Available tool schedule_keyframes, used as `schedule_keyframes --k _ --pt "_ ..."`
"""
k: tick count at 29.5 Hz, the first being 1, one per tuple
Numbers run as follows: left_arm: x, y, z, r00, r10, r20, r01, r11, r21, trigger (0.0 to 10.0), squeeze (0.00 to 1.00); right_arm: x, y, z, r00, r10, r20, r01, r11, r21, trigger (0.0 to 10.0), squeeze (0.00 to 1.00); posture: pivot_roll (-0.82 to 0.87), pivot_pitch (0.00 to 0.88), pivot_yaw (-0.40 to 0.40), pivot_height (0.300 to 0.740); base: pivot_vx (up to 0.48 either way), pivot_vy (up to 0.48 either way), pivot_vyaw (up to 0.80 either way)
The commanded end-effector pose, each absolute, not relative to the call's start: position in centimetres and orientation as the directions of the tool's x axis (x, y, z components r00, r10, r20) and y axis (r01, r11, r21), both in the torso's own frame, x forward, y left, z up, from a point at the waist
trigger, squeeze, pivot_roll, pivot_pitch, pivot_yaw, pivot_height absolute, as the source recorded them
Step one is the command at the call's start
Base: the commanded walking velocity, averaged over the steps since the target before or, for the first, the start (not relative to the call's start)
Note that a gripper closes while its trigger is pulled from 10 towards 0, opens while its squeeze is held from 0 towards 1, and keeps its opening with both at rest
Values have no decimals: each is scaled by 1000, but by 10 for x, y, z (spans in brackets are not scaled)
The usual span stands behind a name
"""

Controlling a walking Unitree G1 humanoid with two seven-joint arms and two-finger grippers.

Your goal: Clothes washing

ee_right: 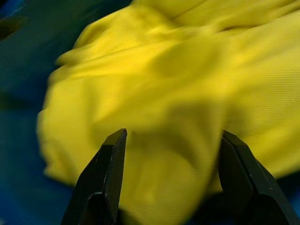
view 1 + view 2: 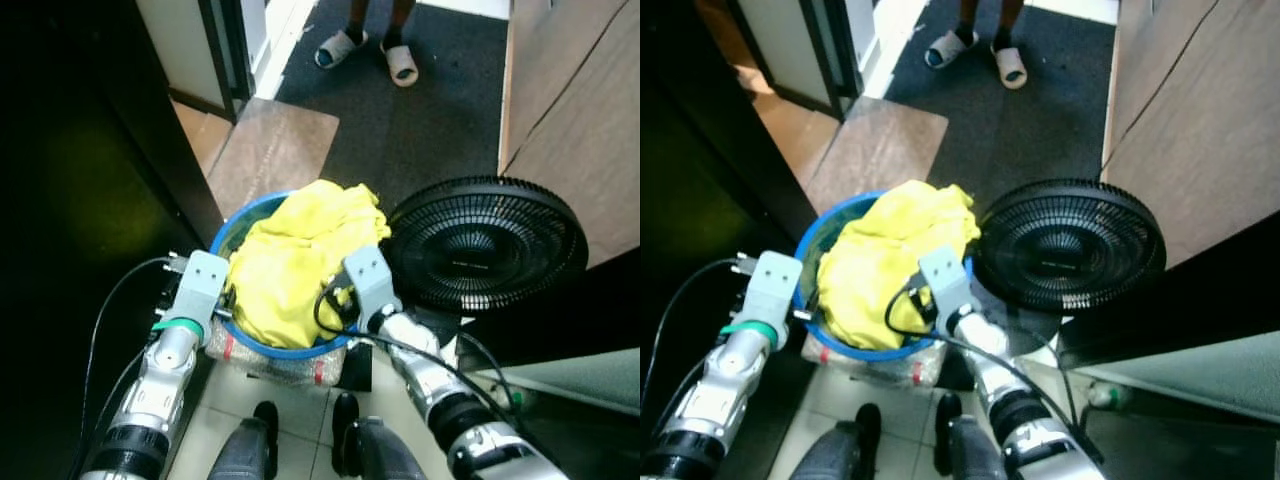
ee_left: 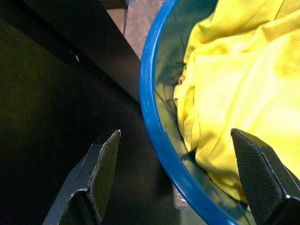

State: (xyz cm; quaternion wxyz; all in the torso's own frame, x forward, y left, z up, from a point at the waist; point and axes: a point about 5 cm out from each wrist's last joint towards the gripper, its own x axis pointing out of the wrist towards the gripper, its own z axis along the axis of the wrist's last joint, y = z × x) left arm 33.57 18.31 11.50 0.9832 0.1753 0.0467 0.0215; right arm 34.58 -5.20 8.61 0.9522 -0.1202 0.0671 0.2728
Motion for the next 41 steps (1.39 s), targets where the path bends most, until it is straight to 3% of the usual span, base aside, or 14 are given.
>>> schedule_keyframes --k 1,7,13,14,15,16,17,19,37,39,41 --pt "327 190 103 988 75 -138 -22 937 349 10000 0 337 -54 64 831 468 -301 -535 820 -204 10000 0 182 495 44 740 0 0 0" --pt "324 196 105 986 94 -136 -40 933 357 10000 0 333 -67 51 845 394 -361 -501 819 -280 10000 0 185 501 42 740 0 0 0" --pt "320 199 103 984 104 -142 -47 932 359 10000 0 330 -72 45 826 406 -391 -518 822 -239 10000 0 187 511 46 740 0 0 0" --pt "319 198 102 984 102 -145 -44 932 359 10000 0 328 -75 39 822 386 -419 -509 829 -234 3961 0 188 513 48 740 0 0 0" --pt "319 198 102 984 102 -145 -44 932 359 10000 0 328 -75 39 822 386 -419 -509 829 -234 3961 0 188 513 48 740 0 0 0" --pt "319 198 102 984 101 -147 -42 932 360 10000 0 327 -79 36 825 359 -435 -491 838 -238 3059 0 193 515 52 740 0 0 0" --pt "319 198 102 984 101 -147 -42 932 360 10000 0 327 -79 36 825 359 -435 -491 838 -238 3059 0 193 515 52 740 0 0 0" --pt "318 197 103 984 100 -150 -40 932 359 10000 0 326 -86 32 840 307 -447 -446 861 -246 0 0 196 517 55 740 0 0 0" --pt "317 197 101 981 99 -166 -33 932 361 10000 0 348 -118 69 976 120 -182 -158 965 -208 0 0 187 495 73 740 0 0 0" --pt "317 200 99 979 107 -174 -35 929 369 10000 0 356 -131 91 997 56 -50 -64 982 -178 0 0 187 467 79 740 0 0 0" --pt "317 200 99 979 107 -174 -35 929 369 10000 0 356 -131 91 997 56 -50 -64 982 -178 0 0 187 467 79 740 0 0 0"
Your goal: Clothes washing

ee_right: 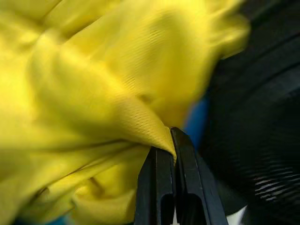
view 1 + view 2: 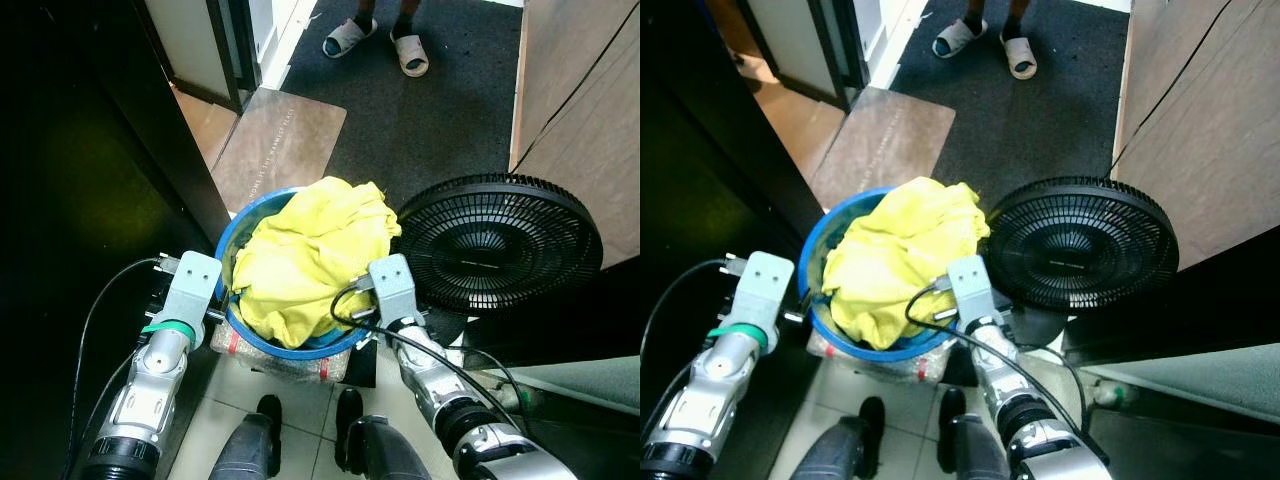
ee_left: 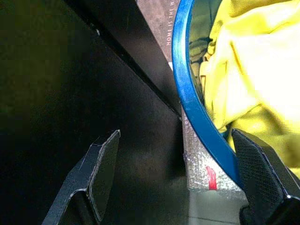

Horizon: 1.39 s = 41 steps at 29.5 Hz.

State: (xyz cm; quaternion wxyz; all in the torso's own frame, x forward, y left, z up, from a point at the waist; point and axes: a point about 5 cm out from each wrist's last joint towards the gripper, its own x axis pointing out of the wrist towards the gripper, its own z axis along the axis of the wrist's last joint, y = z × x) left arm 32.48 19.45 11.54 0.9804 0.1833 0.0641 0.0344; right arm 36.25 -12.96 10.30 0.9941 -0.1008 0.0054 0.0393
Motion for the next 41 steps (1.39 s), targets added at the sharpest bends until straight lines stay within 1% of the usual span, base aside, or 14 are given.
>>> schedule_keyframes --k 1,5,6,7,8,13,14,19,21,24,30,34,36,41 --pt "316 203 99 978 109 -176 -37 927 373 10000 0 359 -142 106 999 13 36 -8 990 -144 0 0 184 450 82 740 0 0 0" --pt "316 205 99 978 110 -175 -37 926 374 10000 0 361 -153 121 994 -22 111 35 992 -118 0 0 182 443 83 740 0 0 0" --pt "316 206 99 979 107 -176 -34 926 375 10000 0 366 -171 152 970 -68 232 76 997 -28 2471 0 165 373 94 740 0 0 0" --pt "316 206 99 979 107 -176 -34 926 375 10000 0 366 -171 152 970 -68 232 76 997 -28 2471 0 165 373 94 740 0 0 0" --pt "317 206 99 979 102 -177 -29 927 373 10000 0 366 -184 180 938 -93 333 84 996 40 10000 0 154 344 98 740 0 0 0" --pt "319 203 99 981 85 -177 -15 931 365 10000 0 362 -202 223 872 -127 472 78 989 121 10000 0 143 297 103 740 0 0 0" --pt "321 199 101 983 66 -170 0 934 358 10000 0 359 -206 243 835 -136 533 70 987 142 10000 0 135 256 104 740 0 0 0" --pt "325 189 115 992 9 -130 34 944 327 10000 0 346 -211 275 757 -110 643 85 994 71 10000 0 116 205 105 740 0 0 0" --pt "325 177 146 996 -76 -45 86 959 269 10000 0 328 -214 285 714 -83 695 155 987 -41 10000 0 107 155 96 740 0 0 0" --pt "324 170 164 993 -120 7 115 963 242 10000 0 317 -216 287 699 -85 710 187 980 -66 10000 0 107 144 94 740 0 0 0" --pt "324 153 214 968 -201 150 176 971 161 10000 0 293 -224 307 631 -150 761 230 973 1 10000 0 90 69 90 740 0 0 0" --pt "329 143 231 951 -232 205 208 969 132 10000 0 289 -219 333 577 -167 800 177 981 78 10000 0 87 38 92 740 0 0 0" --pt "331 135 240 939 -254 234 230 965 127 10000 0 288 -202 351 540 -116 833 125 991 57 10000 0 85 22 91 740 0 0 0" --pt "329 131 245 931 -265 250 235 961 143 10000 0 290 -178 345 559 -38 828 104 994 -24 10000 0 90 8 76 740 0 0 0"
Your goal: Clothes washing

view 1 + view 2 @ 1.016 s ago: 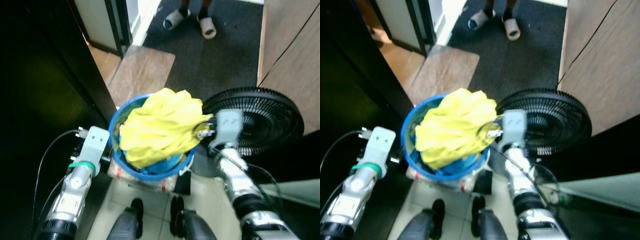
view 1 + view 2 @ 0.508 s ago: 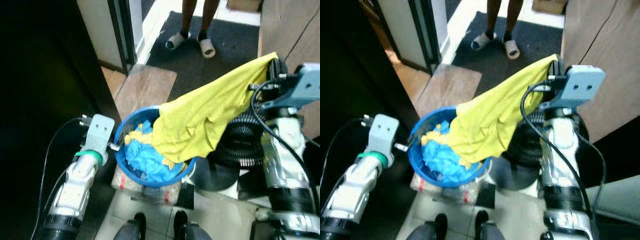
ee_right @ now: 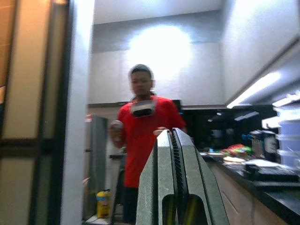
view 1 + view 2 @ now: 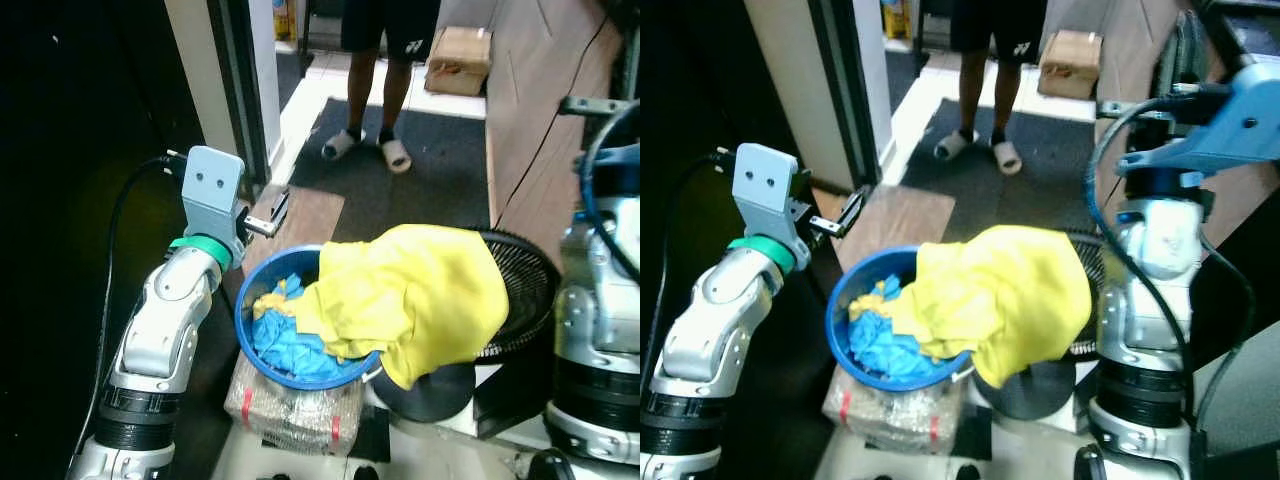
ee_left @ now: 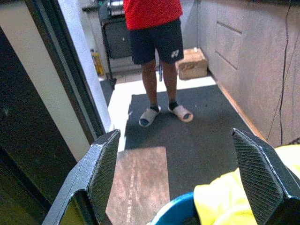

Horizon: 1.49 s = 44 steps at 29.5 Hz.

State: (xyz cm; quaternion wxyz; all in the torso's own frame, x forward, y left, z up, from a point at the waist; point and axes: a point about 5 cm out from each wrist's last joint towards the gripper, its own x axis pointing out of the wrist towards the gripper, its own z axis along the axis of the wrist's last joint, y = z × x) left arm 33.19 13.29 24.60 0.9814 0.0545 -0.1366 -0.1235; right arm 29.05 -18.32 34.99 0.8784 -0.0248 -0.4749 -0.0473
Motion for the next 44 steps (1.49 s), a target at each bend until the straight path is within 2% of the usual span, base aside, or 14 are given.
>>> schedule_keyframes --k 1,6,8,10,11,12,18,23,24,25,28,29,39,44 --pt "329 131 245 931 -265 250 235 961 143 10000 0 290 -178 345 559 -38 828 104 994 -24 10000 0 90 8 76 740 0 0 0" --pt "325 131 237 943 -254 216 229 964 137 10000 0 306 -164 292 724 -4 690 61 996 -58 10000 0 96 9 68 740 0 0 0" --pt "325 131 236 944 -254 211 228 964 137 10000 0 308 -162 282 749 -1 663 53 997 -57 10000 0 96 9 68 740 0 0 0" --pt "325 133 230 951 -247 185 223 964 144 10000 0 315 -155 249 838 30 545 16 997 -79 10000 0 102 27 68 740 0 0 0" --pt "325 133 230 951 -247 185 223 964 144 10000 0 315 -155 249 838 30 545 16 997 -79 10000 0 102 27 68 740 0 0 0" --pt "324 135 224 958 -238 160 215 965 147 10000 0 322 -147 222 899 64 434 -16 993 -113 10000 0 102 44 67 740 0 0 0" --pt "321 137 215 965 -226 130 206 967 150 10000 0 330 -132 187 950 138 280 -99 984 -151 10000 0 114 76 61 740 0 0 0" --pt "320 137 213 967 -222 123 202 967 152 10000 0 331 -128 179 955 161 248 -122 979 -166 10000 0 118 85 59 740 0 0 0" --pt "317 140 209 973 -208 104 191 969 155 10000 0 333 -119 162 964 195 184 -160 969 -189 10000 553 136 141 48 740 0 0 0" --pt "313 143 206 977 -195 87 179 971 158 10000 0 336 -111 148 969 213 125 -185 961 -204 10000 1000 150 181 42 740 0 0 0" --pt "311 144 204 980 -186 76 172 972 160 10000 0 337 -107 139 971 223 86 -201 956 -213 10000 1000 150 181 42 740 0 0 0" --pt "307 147 200 983 -174 59 162 973 165 10000 0 341 -104 130 975 219 34 -206 954 -218 10000 1000 164 238 32 740 0 0 0" --pt "298 148 197 988 -156 20 150 970 192 10000 0 364 -115 127 981 186 -47 -192 943 -271 10000 1000 192 396 31 740 0 0 0" --pt "298 148 198 988 -156 19 150 970 193 10000 0 366 -115 127 981 189 -53 -196 942 -273 10000 1000 192 396 31 740 0 0 0"
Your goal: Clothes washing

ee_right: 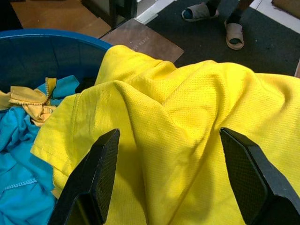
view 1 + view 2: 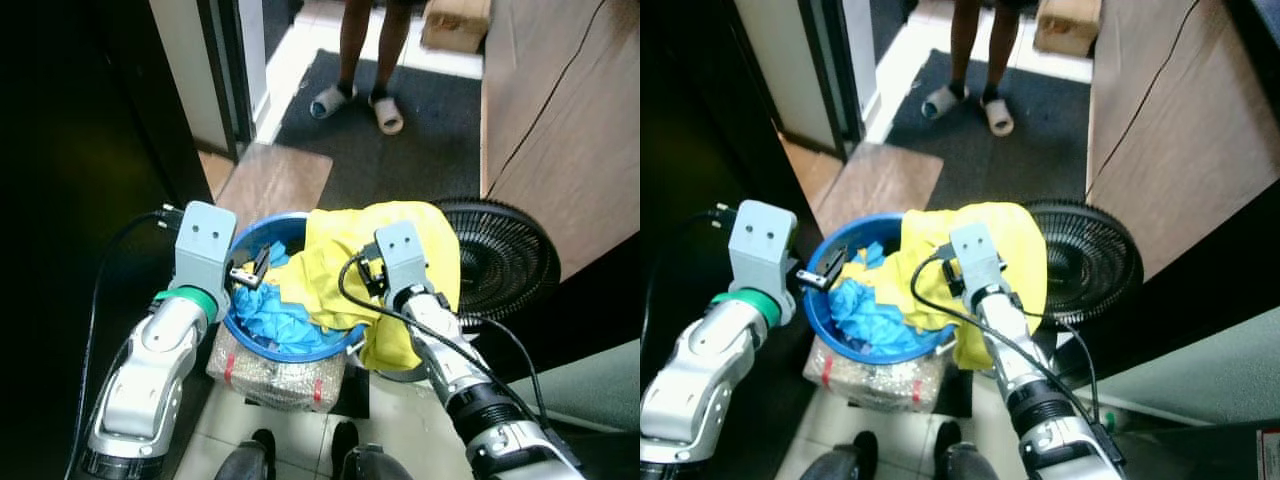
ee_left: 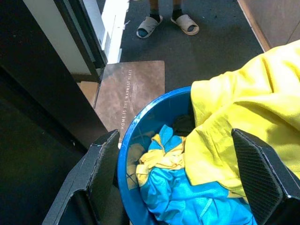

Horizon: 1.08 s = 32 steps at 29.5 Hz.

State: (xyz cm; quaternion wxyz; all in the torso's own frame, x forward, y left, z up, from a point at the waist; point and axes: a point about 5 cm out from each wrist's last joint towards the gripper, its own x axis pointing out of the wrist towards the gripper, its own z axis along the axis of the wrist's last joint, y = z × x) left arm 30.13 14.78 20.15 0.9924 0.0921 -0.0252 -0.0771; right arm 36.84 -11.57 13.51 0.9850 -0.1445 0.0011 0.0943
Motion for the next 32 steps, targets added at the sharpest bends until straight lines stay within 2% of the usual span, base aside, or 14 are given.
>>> schedule_keyframes --k 1,5,6,17,18,25,26,27,28,32 --pt "298 148 198 988 -156 19 150 970 193 10000 0 366 -115 127 981 189 -53 -196 942 -273 10000 1000 192 396 31 740 0 0 0" --pt "298 148 198 988 -156 19 150 970 193 10000 0 366 -115 127 981 189 -53 -196 942 -273 10000 1000 192 396 31 740 0 0 0" --pt "295 148 200 988 -157 5 153 967 201 10000 0 367 -118 124 980 184 -74 -198 937 -288 10000 1000 204 515 42 740 0 0 0" --pt "282 154 198 990 -135 -43 141 965 220 10000 0 371 -116 109 972 177 -152 -219 920 -324 10000 1000 236 568 41 740 0 0 0" --pt "280 155 198 990 -129 -50 137 965 222 10000 0 371 -117 107 971 172 -166 -220 917 -334 10000 0 236 569 40 740 0 0 0" --pt "278 155 197 991 -117 -63 128 967 221 10000 0 369 -123 96 967 126 -223 -205 903 -377 10000 0 234 567 34 740 0 0 0" --pt "278 155 197 991 -116 -64 128 967 220 10000 0 368 -127 92 964 101 -247 -193 902 -387 3608 0 235 556 32 740 0 0 0" --pt "278 155 197 991 -116 -64 128 967 220 10000 0 368 -127 92 964 101 -247 -193 902 -387 3608 0 235 556 32 740 0 0 0" --pt "278 154 197 991 -116 -65 128 967 219 10000 0 367 -130 88 961 85 -263 -186 904 -385 0 0 235 554 33 740 0 0 0" --pt "278 154 197 991 -116 -65 127 968 218 10000 0 365 -136 84 959 54 -278 -161 913 -375 0 0 234 546 34 740 0 0 0"
